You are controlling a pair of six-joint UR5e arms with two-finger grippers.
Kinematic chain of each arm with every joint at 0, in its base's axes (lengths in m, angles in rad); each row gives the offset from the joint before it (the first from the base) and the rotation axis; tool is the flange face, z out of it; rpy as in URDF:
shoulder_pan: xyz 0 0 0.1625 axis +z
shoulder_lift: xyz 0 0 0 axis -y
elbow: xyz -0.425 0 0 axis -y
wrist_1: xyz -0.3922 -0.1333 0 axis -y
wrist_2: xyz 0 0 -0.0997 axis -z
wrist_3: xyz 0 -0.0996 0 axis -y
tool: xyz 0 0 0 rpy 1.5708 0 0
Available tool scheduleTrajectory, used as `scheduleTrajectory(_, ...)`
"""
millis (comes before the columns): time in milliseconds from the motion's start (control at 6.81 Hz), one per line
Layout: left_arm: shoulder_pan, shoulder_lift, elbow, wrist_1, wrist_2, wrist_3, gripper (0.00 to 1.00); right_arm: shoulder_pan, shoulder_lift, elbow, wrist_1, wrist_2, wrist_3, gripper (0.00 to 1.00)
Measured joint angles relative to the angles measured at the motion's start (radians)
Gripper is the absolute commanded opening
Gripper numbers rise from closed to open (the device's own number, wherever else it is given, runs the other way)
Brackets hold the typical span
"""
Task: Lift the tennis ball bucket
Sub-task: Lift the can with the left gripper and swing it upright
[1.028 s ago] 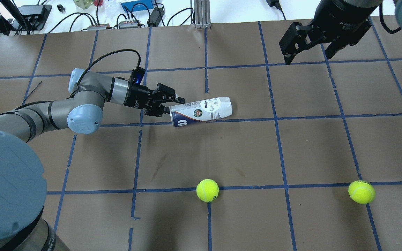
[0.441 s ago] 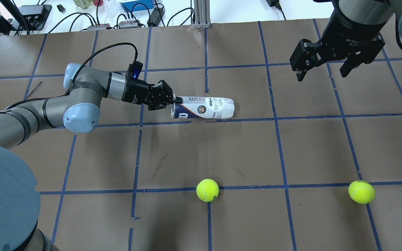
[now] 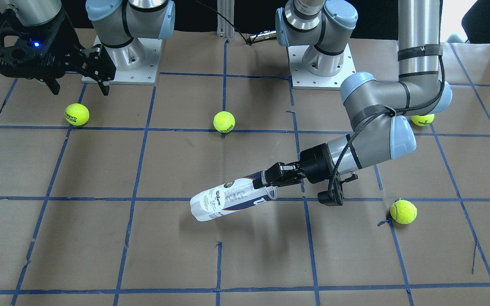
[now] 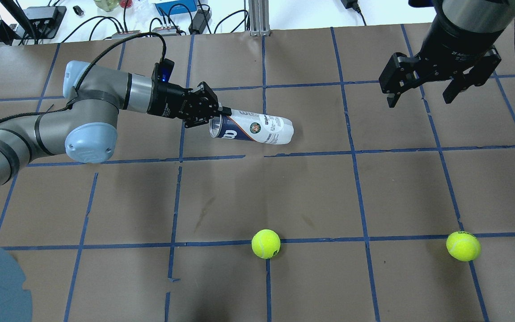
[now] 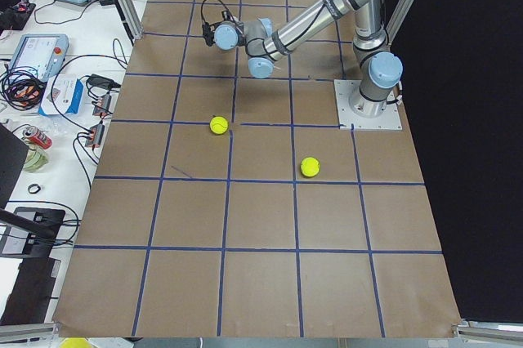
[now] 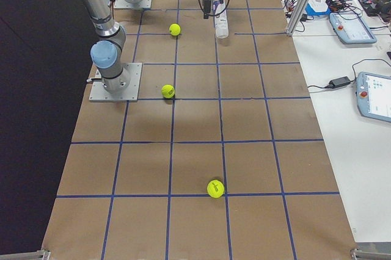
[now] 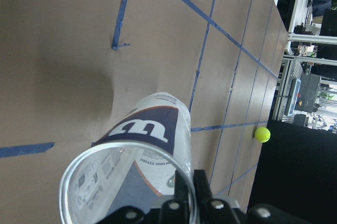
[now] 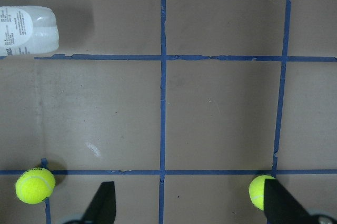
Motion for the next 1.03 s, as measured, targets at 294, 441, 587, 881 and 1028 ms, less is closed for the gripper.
scheduleTrajectory(294, -0.039, 0.043, 0.127, -0.021, 0.268, -0.053, 0.0, -0.003, 0.0, -0.004, -0.008, 0.004, 0.0, 1.0)
scheduleTrajectory(441, -0.069, 0.037, 0.213, -0.055, 0.43, -0.041, 0.0, -0.003, 0.0, -0.004, -0.013, 0.004, 0.0, 1.0)
scheduleTrajectory(587, -0.084, 0.025, 0.303, -0.127, 0.551, 0.012, 0.0, -0.004, 0.0, -0.005, -0.015, 0.003, 0.0, 1.0)
scheduleTrajectory(881, -0.136, -0.035, 0.51, -0.358, 0.75, 0.117, 0.0, -0.004, 0.0, -0.007, -0.018, 0.002, -0.001, 1.0)
scheduleTrajectory(1028, -0.193, -0.065, 0.584, -0.421, 0.858, 0.151, 0.0, -0.003, 0.0, -0.007, -0.024, 0.002, -0.001, 1.0)
